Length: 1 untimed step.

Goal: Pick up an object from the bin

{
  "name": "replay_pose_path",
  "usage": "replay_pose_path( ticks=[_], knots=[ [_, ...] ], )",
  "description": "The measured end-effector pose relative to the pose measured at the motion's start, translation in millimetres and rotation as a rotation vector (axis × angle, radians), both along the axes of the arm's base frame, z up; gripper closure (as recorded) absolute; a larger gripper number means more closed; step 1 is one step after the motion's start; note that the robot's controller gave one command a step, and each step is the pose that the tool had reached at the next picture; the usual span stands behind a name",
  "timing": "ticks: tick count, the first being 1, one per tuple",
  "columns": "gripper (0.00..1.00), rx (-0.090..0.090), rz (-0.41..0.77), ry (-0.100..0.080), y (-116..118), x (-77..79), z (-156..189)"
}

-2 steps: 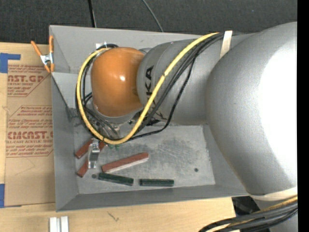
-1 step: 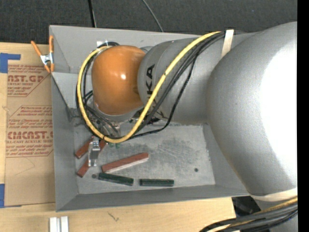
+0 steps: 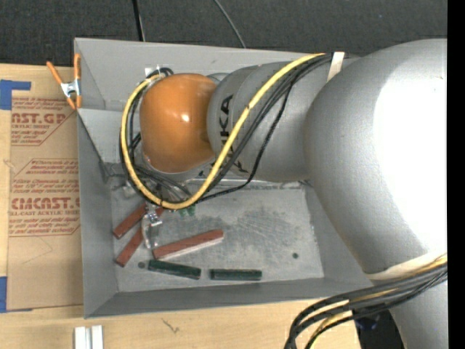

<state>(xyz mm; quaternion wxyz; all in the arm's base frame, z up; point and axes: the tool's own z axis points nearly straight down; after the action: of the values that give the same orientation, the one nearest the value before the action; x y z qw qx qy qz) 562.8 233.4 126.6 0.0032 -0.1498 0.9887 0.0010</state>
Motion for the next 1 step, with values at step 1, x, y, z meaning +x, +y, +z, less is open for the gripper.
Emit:
replay_pose_path(
  ticks=[1],
  knots=[
    [0.00, 0.000, 0.266, 0.002, -10.9, 23.7, -57.6]
  ],
)
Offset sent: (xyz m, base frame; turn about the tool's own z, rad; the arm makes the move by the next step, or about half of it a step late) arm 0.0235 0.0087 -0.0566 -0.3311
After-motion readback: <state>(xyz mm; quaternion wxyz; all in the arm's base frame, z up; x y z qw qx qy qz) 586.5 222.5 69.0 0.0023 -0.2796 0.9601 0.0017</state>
